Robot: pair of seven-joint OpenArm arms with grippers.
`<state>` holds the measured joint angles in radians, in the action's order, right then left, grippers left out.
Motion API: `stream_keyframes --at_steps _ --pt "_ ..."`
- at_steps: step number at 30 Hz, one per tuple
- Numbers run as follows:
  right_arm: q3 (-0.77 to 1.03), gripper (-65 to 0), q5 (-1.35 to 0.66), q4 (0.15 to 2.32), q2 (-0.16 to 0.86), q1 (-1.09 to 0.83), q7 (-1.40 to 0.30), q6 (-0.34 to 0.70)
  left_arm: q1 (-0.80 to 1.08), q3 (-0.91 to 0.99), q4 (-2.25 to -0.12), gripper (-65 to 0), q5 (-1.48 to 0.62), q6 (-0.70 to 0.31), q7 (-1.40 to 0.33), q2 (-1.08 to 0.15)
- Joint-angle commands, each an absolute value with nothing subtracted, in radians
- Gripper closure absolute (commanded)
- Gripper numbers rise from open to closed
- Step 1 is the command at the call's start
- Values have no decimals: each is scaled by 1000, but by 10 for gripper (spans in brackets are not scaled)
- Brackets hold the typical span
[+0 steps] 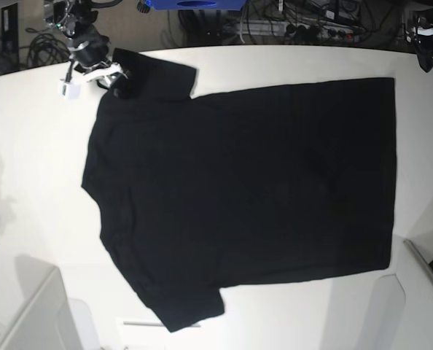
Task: Fold the T-shirt properly
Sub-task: 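Move both grippers down to the shoulder corners of the black T-shirt, then grasp the shirt's shoulder edges with both grippers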
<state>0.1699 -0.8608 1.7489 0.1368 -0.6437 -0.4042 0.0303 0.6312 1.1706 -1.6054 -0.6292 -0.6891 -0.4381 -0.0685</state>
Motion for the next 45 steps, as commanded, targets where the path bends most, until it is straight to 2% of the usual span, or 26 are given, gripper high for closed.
stream_keyframes --at_steps 1,11,13,17,22,25,36,45 --pt "162 -369 -843 1738 139 -657 -463 4 642 1159 -1618 -434 -648 -698 -415 -81" --pt "116 -359 -843 1735 143 -648 -461 4 622 1024 -1618 -434 -642 -698 -415 -82" --pt "116 -296 -843 1719 143 -644 -461 4 621 1024 -1618 -434 -645 -698 -415 -82" --pt "114 -89 -843 1658 143 -624 -461 4 619 1024 -1618 -434 -645 -698 -415 -84" --pt "117 -3 -843 1620 142 -608 -461 4 587 1027 -1563 -434 -647 -698 -472 -88" --pt "117 0 -843 1618 143 -608 -461 4 561 1032 -1535 -434 -644 -698 -547 -88" --pt "117 0 -843 1618 143 -611 -461 4 527 1023 -1524 -434 -638 -698 -550 -88" --pt "117 0 -843 1626 143 -615 -461 4 515 894 -1478 -434 -638 -698 -550 -87"
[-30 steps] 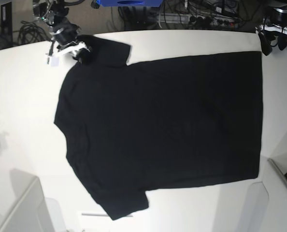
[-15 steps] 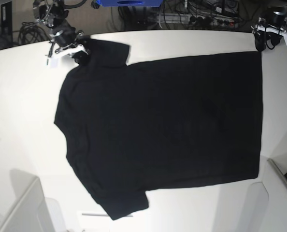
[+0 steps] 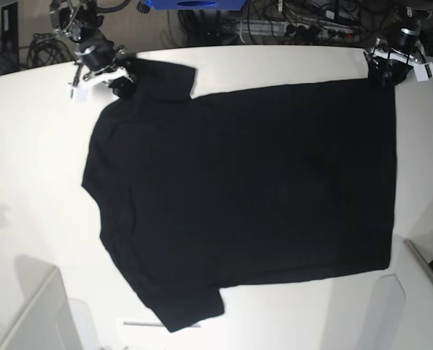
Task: Fold the T-shirt properly
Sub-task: 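Grasp the shirt's shoulder edges with both grippers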
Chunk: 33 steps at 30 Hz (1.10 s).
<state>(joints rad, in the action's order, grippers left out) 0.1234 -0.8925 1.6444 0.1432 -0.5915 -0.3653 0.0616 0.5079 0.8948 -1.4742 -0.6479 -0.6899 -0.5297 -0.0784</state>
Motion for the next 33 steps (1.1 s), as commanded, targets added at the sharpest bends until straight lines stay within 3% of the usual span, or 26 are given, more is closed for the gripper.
stream_keyframes --at_steps 1,19,22,27,33 --pt "117 0 -843 1626 143 -615 -461 4 509 895 -1466 -433 -638 -698 -550 -85" --pt "117 0 -843 1626 145 -616 -461 4 470 892 -1425 -420 -639 -698 -550 -84" --pt "117 0 -843 1626 145 -616 -461 4 458 892 -1425 -291 -639 -698 -550 -84" --pt "117 0 -842 1626 145 -616 -461 4 447 892 -1402 -10 -638 -698 -587 -88" --pt "117 0 -842 1652 145 -630 -458 4 458 892 -1409 0 -638 -698 -607 -91"
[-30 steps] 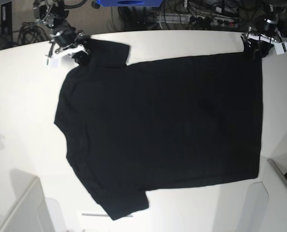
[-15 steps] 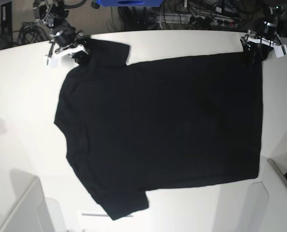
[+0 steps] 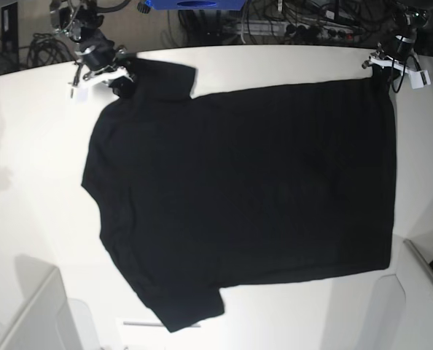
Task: Fold the T-shirt properly
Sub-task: 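Grasp the shirt's shoulder edges with both grippers, then lift the shoulder edges and pull them toward the robot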
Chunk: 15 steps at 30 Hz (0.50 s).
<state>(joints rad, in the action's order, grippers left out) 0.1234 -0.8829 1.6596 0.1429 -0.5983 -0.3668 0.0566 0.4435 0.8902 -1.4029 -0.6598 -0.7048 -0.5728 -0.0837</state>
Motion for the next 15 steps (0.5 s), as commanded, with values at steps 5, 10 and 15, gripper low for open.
stream_keyframes --at_steps 5,10,15 --pt "117 0 -842 1705 147 -667 -409 4 461 894 -1409 0 -578 -698 -608 -108" --pt "117 0 -842 1707 168 -693 -404 4 483 894 -1426 0 -564 -698 -605 -110" --pt "117 0 -842 1724 171 -731 -355 4 516 894 -1488 0 -562 -698 -604 -110"
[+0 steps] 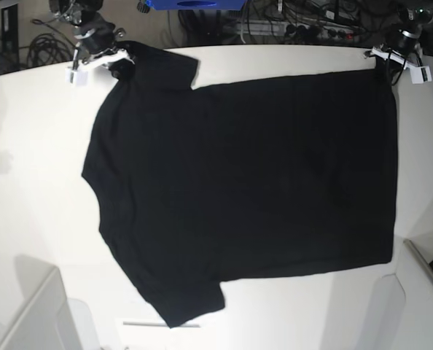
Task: Fold the T-shirt properly
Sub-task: 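Lift the shoulder edges and pull them toward the robot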
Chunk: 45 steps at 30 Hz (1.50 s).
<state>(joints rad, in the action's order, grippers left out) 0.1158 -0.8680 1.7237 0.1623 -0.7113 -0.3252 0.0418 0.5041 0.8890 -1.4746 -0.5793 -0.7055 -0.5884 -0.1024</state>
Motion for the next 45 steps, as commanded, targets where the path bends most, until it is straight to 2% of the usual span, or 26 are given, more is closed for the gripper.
stream_keyframes --at_steps 1,16,22,31,36,45 --pt "117 0 -842 1732 173 -737 -348 4 518 894 -1497 0 -562 -698 -605 -110" --pt "117 0 -842 1897 174 -794 -343 4 641 900 -1693 0 -572 -698 -608 -101" --pt "117 0 -842 1948 200 -768 -344 2 688 901 -1753 0 -725 -698 -610 -108" --pt "117 0 -842 1969 211 -685 -397 -2 677 895 -1810 0 -739 -698 -611 -104" --pt "117 0 -842 1969 211 -628 -441 -4 625 906 -1817 0 -740 -698 -716 -105" --pt "117 0 -842 1969 211 -550 -504 -4 549 989 -1831 0 -731 -698 -803 -102"
